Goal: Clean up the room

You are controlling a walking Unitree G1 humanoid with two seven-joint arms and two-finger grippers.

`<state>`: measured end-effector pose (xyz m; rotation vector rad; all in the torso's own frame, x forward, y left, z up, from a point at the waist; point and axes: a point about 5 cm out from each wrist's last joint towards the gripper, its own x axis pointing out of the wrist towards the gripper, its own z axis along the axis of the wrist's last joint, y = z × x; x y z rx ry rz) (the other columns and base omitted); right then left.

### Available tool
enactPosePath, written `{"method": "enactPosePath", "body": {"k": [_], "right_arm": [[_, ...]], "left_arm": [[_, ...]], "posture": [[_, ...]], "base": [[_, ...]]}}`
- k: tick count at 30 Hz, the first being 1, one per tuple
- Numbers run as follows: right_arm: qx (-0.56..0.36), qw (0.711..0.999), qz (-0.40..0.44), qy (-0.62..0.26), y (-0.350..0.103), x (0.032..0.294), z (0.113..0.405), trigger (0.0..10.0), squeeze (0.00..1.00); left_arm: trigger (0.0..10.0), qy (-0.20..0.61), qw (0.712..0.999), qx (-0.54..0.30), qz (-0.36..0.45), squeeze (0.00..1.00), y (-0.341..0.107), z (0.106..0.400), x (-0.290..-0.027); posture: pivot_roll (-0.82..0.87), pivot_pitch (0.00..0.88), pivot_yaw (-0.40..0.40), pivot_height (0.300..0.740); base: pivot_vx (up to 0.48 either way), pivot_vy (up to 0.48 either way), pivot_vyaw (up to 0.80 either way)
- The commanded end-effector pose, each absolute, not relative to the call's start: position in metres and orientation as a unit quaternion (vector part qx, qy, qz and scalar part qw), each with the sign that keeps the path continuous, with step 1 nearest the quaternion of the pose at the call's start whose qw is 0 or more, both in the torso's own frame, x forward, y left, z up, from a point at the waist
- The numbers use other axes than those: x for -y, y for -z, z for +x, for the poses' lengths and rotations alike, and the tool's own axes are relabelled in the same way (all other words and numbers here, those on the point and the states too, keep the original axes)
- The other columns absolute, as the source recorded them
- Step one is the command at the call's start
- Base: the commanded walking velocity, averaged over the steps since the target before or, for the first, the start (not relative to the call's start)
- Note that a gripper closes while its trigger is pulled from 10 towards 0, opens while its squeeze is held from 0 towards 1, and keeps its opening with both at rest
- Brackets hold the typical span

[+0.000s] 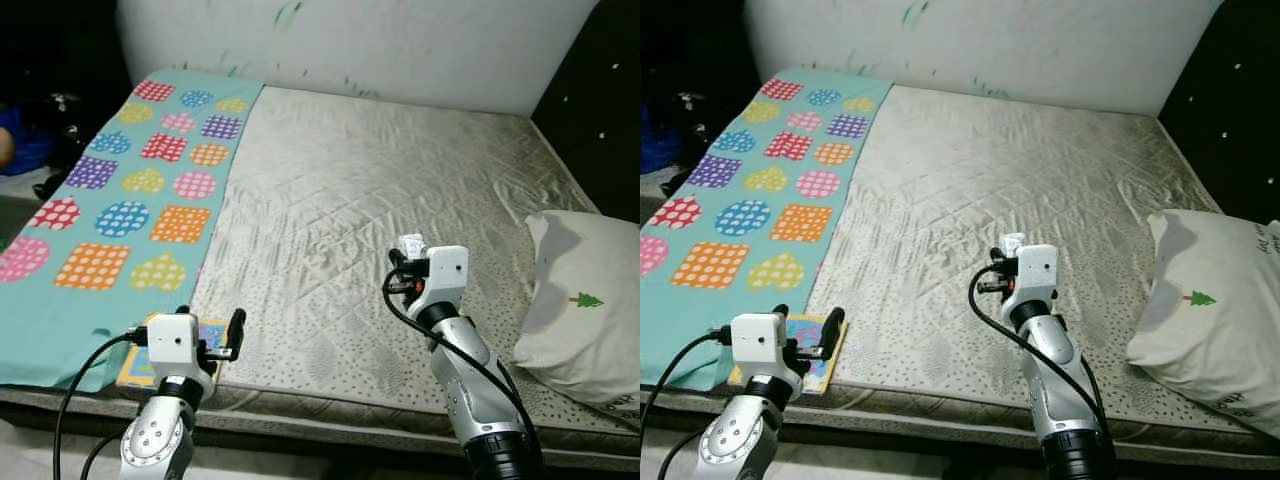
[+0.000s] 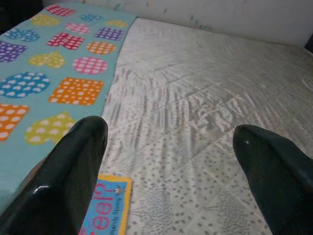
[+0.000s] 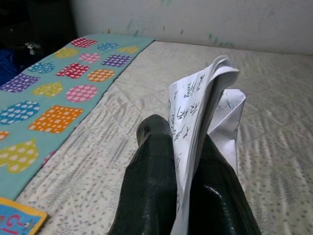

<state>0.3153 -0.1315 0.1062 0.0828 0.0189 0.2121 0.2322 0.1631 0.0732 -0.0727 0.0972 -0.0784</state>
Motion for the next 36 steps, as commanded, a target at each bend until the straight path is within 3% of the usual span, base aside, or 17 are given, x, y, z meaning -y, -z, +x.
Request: {"method": "enactPosePath", "body": {"k": [1,36], "right_arm": [[-0.010,0.994,0.035,-0.105,-0.1069,0.1339,0.3159,10.0,0.00],[-0.013,0.993,0.029,-0.113,-0.1055,0.1332,0.3167,10.0,0.00]], "left_arm": [[10.0,0.045,0.997,-0.046,-0.040,0.00,-0.0760,0.2327,-0.1607],[10.0,0.042,0.997,-0.049,-0.044,0.00,-0.0751,0.2346,-0.1600]], "posture": [[-0.06,0.094,-0.069,0.740],[-0.06,0.091,-0.076,0.740]], "base": [[0.000,0.311,0.00],[0.000,0.360,0.00]]}}
